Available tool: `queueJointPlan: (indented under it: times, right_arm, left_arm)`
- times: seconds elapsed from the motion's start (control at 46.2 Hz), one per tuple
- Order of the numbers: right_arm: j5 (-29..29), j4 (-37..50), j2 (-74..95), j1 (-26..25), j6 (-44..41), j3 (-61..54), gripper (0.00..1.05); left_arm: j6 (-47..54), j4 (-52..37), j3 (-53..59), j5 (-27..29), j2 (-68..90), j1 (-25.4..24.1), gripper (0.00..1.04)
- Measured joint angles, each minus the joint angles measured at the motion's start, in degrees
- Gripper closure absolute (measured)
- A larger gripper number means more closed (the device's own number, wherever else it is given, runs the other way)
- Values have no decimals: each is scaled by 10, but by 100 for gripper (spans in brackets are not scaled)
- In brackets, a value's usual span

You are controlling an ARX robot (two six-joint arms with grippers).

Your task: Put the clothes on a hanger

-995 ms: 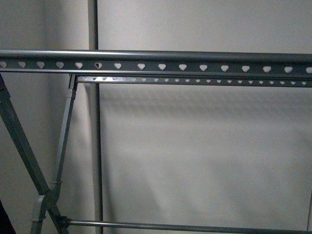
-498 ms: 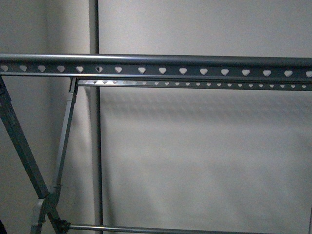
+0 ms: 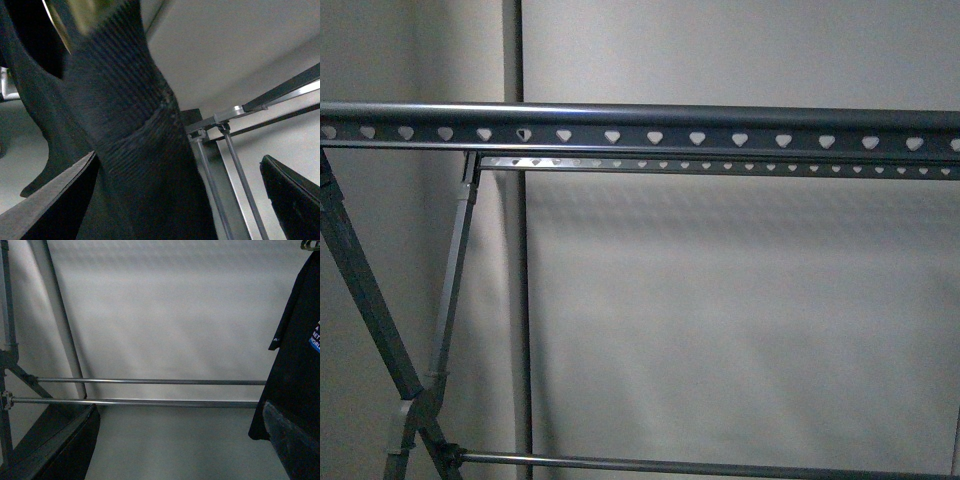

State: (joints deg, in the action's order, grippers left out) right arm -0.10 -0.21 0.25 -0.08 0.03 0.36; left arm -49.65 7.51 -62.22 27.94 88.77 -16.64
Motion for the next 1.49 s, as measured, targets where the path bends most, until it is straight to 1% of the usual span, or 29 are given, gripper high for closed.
queueJointPlan:
  times: [0.108,0.13,0.216,0.281,0.303,0.389,0.411,0.498,0.562,0.627,0.671,0.736,0.779,0.844,0.887,0.974,0.995,1.06,1.082,1.103,1.125,1.147,1.19,1.233,1.298,1.341,1.363,1.385,1.493]
  right_arm:
    - [0,0,0,0,0,0,7]
    - [0,0,0,0,0,0,7]
    - [0,0,0,0,0,0,7]
    - [0,0,0,0,0,0,7]
    - [0,0,0,0,0,0,7]
    - [0,0,0,0,0,0,7]
    - [0,0,0,0,0,0,7]
    - [0,0,0,0,0,0,7]
    - [0,0,0,0,0,0,7]
    - [0,0,0,0,0,0,7]
    - [0,0,0,0,0,0,7]
    - [0,0,0,0,0,0,7]
    - [0,0,0,0,0,0,7]
    - [0,0,0,0,0,0,7]
    - [0,0,0,0,0,0,7]
    - [0,0,0,0,0,0,7]
    - [0,0,0,0,0,0,7]
    - [0,0,0,0,0,0,7]
    - [0,0,0,0,0,0,7]
    - [0,0,0,0,0,0,7]
    - [0,0,0,0,0,0,7]
    - [0,0,0,0,0,0,7]
    - [0,0,0,0,0,0,7]
    - [0,0,0,0,0,0,7]
    - [0,0,0,0,0,0,7]
    - [0,0,0,0,0,0,7]
    - [0,0,0,0,0,0,7]
    - [0,0,0,0,0,0,7]
    - [0,0,0,0,0,0,7]
  left_arm:
    - [0,2,-27,9,35,-6,7]
    - [3,3,-30,12,37,-6,8]
    - [10,6,-37,5,41,-8,28]
    - [20,5,-37,-3,41,-8,38]
    - [25,4,-34,-12,39,-8,44]
    - [38,4,-14,-42,27,-3,58]
    - [40,4,-11,-44,26,-2,59]
    - [61,-7,23,-75,5,7,73]
    - [66,-24,50,-93,-12,14,81]
    - [76,-32,84,-130,-39,19,87]
    - [88,-32,103,-160,-55,21,90]
    - [115,-33,129,-193,-79,25,92]
    - [156,-32,146,-232,-98,31,93]
    - [197,-26,164,-275,-125,42,93]
    - [232,-14,173,-316,-147,51,93]
    - [272,0,179,-356,-174,66,93]
    - [290,6,179,-378,-185,75,93]
    - [356,23,179,-445,-210,100,93]
    - [376,27,179,-458,-214,107,93]
    - [416,41,179,-491,-219,117,93]
    - [442,52,178,-511,-223,123,93]
    - [455,56,178,-519,-224,126,93]
    - [529,77,176,-559,-227,139,93]
    - [593,99,168,-587,-224,145,93]
    - [653,104,161,-599,-215,148,93]
    - [748,110,142,-617,-197,148,93]
    - [773,111,133,-624,-188,146,93]
    - [833,111,118,-626,-172,144,93]
    - [974,116,64,-626,-118,134,93]
